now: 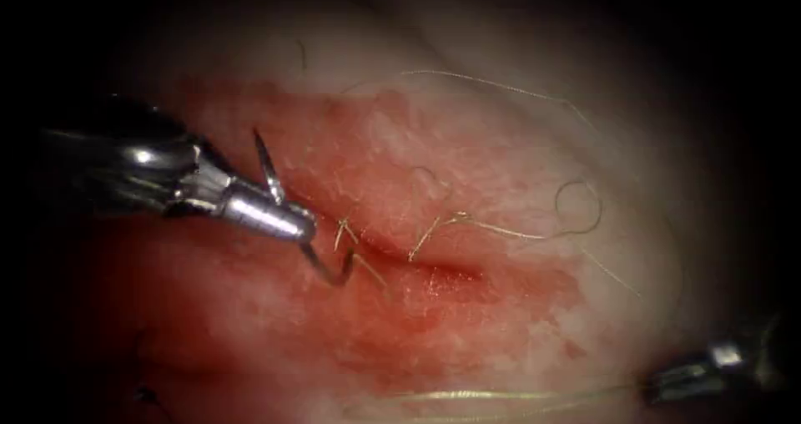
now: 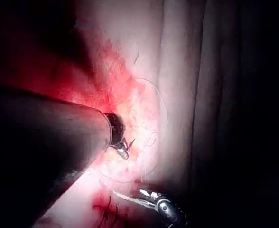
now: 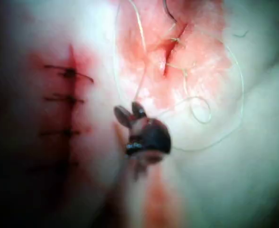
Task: Wound Closure
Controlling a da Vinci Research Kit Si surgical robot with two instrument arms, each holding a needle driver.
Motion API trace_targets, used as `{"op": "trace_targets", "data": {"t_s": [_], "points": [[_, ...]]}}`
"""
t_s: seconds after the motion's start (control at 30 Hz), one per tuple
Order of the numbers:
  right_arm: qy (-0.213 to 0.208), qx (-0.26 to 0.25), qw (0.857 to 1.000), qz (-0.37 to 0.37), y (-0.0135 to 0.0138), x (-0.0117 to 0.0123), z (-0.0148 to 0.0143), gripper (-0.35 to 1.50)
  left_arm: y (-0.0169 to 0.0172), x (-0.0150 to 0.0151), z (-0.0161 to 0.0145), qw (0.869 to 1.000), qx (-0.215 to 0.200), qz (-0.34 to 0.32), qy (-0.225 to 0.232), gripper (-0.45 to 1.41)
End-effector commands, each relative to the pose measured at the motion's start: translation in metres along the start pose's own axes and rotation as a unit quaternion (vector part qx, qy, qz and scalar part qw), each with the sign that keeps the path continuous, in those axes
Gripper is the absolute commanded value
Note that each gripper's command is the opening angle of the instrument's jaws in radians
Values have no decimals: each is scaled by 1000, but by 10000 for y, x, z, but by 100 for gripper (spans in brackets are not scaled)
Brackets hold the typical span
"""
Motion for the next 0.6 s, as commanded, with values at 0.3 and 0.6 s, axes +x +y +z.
{"op": "trace_targets", "data": {"t_s": [0.3,0.6], "points": [[140,-134,979,56,46,44,-24,148,33,17,11,943,74,325,-20,-35],[171,-136,970,103,57,61,-59,148,47,65,-8,884,144,444,-13,-35]]}}
